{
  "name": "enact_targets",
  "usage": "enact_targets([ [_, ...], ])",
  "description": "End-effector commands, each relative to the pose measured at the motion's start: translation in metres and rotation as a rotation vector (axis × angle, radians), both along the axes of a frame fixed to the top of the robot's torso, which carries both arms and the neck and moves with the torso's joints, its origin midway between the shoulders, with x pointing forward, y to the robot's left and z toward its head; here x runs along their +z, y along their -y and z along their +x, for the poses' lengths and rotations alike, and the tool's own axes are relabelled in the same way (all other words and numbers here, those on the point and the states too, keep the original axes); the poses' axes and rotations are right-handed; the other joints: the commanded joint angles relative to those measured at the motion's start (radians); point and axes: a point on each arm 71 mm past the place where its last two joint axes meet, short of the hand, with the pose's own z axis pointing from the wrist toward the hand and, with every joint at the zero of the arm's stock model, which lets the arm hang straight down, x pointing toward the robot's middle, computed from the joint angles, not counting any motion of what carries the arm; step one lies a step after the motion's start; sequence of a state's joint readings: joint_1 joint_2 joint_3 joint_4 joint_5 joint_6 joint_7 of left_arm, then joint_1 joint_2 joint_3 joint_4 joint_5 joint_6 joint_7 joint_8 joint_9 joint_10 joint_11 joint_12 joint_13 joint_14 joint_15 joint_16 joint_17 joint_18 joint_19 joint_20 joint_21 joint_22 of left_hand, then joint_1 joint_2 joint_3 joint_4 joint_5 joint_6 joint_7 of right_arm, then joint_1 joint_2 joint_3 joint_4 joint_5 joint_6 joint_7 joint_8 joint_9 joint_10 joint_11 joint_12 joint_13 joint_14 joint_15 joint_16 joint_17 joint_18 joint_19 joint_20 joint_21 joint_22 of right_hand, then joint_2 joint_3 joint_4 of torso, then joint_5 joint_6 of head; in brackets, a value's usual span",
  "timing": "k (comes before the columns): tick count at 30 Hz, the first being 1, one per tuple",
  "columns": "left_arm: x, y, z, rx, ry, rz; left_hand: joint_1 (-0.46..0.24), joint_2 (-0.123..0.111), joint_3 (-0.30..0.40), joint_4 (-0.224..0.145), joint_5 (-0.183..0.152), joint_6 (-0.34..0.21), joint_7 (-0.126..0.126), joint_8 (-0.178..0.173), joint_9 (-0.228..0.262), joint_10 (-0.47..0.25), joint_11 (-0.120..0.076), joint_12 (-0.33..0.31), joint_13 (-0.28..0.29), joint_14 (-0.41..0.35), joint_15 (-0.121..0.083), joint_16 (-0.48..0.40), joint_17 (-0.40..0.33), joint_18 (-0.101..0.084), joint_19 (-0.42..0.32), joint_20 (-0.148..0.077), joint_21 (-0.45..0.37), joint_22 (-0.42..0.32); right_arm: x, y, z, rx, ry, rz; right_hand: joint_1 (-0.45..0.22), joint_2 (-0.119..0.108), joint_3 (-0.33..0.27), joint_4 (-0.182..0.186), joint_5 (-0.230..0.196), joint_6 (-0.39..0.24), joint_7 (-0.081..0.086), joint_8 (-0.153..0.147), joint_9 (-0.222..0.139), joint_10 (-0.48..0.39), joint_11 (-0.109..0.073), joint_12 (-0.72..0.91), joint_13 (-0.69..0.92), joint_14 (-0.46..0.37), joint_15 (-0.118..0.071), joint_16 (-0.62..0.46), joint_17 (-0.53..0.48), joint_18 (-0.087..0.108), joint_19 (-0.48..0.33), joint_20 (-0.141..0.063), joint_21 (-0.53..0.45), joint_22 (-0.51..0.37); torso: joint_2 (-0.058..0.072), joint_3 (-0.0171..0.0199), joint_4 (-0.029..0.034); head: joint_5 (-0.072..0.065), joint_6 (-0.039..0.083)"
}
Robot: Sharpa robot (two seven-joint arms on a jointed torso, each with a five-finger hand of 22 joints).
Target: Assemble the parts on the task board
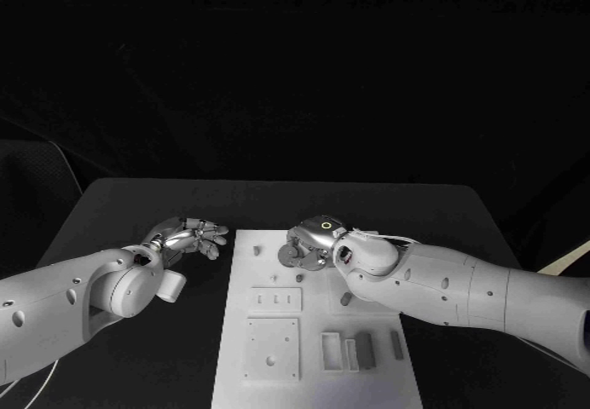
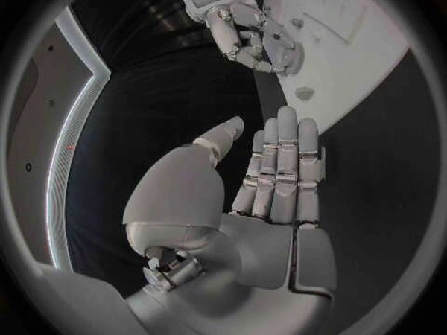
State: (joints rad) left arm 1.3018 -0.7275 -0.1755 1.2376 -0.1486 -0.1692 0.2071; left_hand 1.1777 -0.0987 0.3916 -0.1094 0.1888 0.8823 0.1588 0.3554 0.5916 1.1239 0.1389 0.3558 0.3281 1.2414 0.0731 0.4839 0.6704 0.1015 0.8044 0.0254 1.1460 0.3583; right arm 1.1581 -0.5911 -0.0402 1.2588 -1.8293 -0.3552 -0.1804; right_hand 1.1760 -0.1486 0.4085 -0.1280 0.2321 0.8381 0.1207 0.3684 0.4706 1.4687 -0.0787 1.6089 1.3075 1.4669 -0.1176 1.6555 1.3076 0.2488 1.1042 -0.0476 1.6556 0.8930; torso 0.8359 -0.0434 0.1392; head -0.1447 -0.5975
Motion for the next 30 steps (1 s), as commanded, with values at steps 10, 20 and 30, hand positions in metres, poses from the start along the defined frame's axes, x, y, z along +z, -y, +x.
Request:
enact_targets([
  [10, 0.0, 0.001, 0.0, -0.012, 0.004, -0.008, 0.006, 0.005, -0.004, 0.001, -0.001, -0.006, 0.001, -0.006, -0.001, -0.006, 0.0, -0.007, -0.001, -0.002, 0.004, -0.004, 0.001, 0.012, 0.006, 0.004, -0.005, -0.001, -0.013, 0.012, -0.003, -0.034, -0.075, 0.006, -0.024, -0.018, -0.029, 0.017, -0.01, -0.052, 0.032, -0.048, -0.03, 0.085, 0.007, -0.012, 0.001, 0.319, 0.007, 0.184, 0.44, 0.013, -0.001, 0.01, 0.119, 0.002, -0.001, -0.0001, 0.0008, 0.0, 0.004],
  [20, 0.0, -0.002, 0.001, -0.003, 0.005, -0.005, 0.006, 0.005, -0.004, 0.001, -0.001, -0.006, 0.001, -0.006, -0.002, -0.006, 0.0, -0.007, -0.001, -0.002, 0.004, -0.004, 0.002, 0.012, 0.006, 0.004, -0.005, -0.001, -0.004, 0.02, -0.007, -0.045, -0.094, 0.071, -0.041, -0.024, -0.034, 0.026, -0.01, -0.059, 0.034, -0.051, -0.032, 0.086, 0.007, -0.012, 0.001, 0.317, 0.007, 0.183, 0.437, 0.013, 0.0, 0.011, 0.118, 0.002, -0.001, 0.0008, -0.0019, 0.0, 0.01],
  [30, -0.001, -0.006, 0.003, 0.008, 0.008, -0.001, 0.006, 0.005, -0.005, 0.001, -0.001, -0.006, 0.001, -0.006, -0.002, -0.007, 0.0, -0.008, -0.001, -0.002, 0.004, -0.004, 0.002, 0.012, 0.006, 0.004, -0.005, -0.001, 0.027, 0.03, -0.005, -0.067, -0.067, 0.185, -0.054, -0.026, -0.037, 0.033, -0.01, -0.061, 0.035, -0.051, -0.033, 0.086, 0.007, -0.013, 0.001, 0.314, 0.007, 0.181, 0.432, 0.013, 0.0, 0.012, 0.117, 0.002, -0.001, 0.002, -0.0014, -0.003, 0.017],
])
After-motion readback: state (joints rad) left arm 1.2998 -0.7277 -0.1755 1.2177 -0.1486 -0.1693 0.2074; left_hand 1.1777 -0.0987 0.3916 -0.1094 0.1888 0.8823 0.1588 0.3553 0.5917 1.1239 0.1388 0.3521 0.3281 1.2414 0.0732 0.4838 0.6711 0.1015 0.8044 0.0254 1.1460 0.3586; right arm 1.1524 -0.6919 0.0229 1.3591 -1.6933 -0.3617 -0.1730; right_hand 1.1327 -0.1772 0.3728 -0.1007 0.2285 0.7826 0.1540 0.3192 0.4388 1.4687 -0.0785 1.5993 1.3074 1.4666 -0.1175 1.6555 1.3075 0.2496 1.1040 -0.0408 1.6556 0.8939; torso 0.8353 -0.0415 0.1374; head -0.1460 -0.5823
